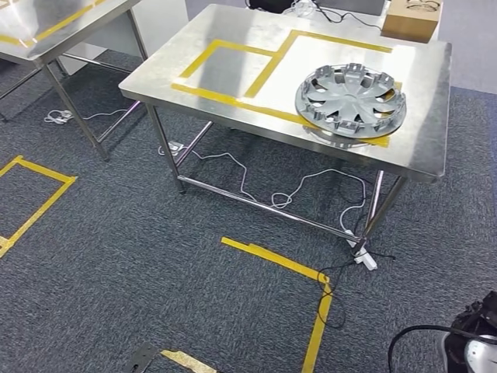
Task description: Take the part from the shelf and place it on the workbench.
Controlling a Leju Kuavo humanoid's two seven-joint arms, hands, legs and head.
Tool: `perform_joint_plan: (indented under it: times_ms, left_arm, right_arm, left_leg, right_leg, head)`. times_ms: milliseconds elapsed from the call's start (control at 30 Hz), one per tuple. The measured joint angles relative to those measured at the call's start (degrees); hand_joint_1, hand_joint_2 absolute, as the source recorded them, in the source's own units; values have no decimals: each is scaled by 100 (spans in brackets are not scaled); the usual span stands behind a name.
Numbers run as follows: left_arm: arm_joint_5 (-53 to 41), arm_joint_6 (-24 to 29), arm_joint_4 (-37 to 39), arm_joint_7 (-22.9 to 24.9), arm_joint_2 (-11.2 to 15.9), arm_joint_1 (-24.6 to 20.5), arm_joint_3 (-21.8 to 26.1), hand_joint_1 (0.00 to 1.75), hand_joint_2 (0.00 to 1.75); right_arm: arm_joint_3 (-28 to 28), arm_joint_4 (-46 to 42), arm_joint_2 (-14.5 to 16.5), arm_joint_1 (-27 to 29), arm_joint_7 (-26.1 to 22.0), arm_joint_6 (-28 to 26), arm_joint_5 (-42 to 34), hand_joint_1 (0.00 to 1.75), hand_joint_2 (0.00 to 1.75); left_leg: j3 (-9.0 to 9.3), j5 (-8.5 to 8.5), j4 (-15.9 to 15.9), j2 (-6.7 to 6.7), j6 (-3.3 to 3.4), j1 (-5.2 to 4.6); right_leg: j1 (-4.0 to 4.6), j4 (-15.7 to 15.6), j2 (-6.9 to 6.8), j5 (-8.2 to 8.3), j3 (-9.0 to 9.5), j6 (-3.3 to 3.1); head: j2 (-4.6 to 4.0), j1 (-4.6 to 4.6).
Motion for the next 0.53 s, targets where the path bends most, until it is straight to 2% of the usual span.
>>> perform_joint_plan:
  times_ms: [67,100,133,233,267,300,333,400,433,467,533]
  left_arm:
    - [26,-7,0,-39,4,-7,1,0,0]
    - [47,-7,0,-72,7,-11,1,0,0]
    - [68,-3,0,-104,9,-13,2,0,44]
    - [128,32,0,-146,8,-15,11,0,175]
    - [136,44,0,-147,4,-18,13,0,175]
    - [137,59,0,-146,1,-22,15,0,175]
    - [137,71,0,-146,-1,-26,16,0,175]
    - [146,93,0,-142,3,-24,23,0,175]
    - [155,97,0,-140,2,-19,28,0,175]
    - [164,102,0,-139,1,-13,33,0,175]
    - [177,105,0,-138,-3,-3,38,0,175]
  right_arm:
    - [-32,27,0,4,-1,15,-60,0,0]
    - [-50,37,0,5,-3,21,-85,0,0]
    - [-70,46,0,7,-5,23,-104,0,0]
    - [-132,62,-3,35,-10,26,-118,0,131]
    - [-150,64,-5,47,-10,33,-120,0,175]
    - [-168,67,-8,56,-10,46,-122,0,175]
    - [-184,71,-10,71,-11,66,-124,0,175]
    - [-203,80,-11,128,-17,107,-125,0,175]
    - [-209,83,-11,173,-23,120,-123,0,175]
    - [-213,85,-11,215,-28,128,-121,0,175]
    - [-218,85,-11,262,-35,134,-117,0,175]
  left_leg:
    - [544,203,-843,-3,51,-6]
    - [718,242,-1139,-6,80,-13]
    - [793,235,-1293,-9,109,-23]
    - [750,302,-1359,0,216,-28]
    - [724,349,-1378,7,261,-19]
    - [690,398,-1397,14,302,-8]
    - [645,440,-1400,20,328,-4]
    - [539,510,-1391,23,349,-13]
    - [495,539,-1387,24,350,-18]
    - [462,562,-1382,24,346,-21]
    - [436,585,-1376,23,336,-24]
  right_leg:
    - [7,62,-1,38,-108,34]
    - [14,81,-3,57,-141,60]
    - [20,94,-4,78,-162,91]
    - [18,97,-1,134,-207,204]
    - [14,178,6,58,-264,237]
    - [9,363,14,-88,-360,266]
    - [0,683,21,-307,-505,290]
    - [-12,1464,23,-722,-797,328]
    - [-15,1705,23,-811,-861,335]
    - [-15,1720,23,-787,-812,335]
    - [-14,1355,22,-589,-543,318]
  head:
    - [0,-1]
    - [0,4]
    - [0,3]
    - [0,9]
    - [0,19]
    - [0,26]
    - [0,34]
    - [0,42]
    - [0,40]
    - [0,42]
    - [0,42]
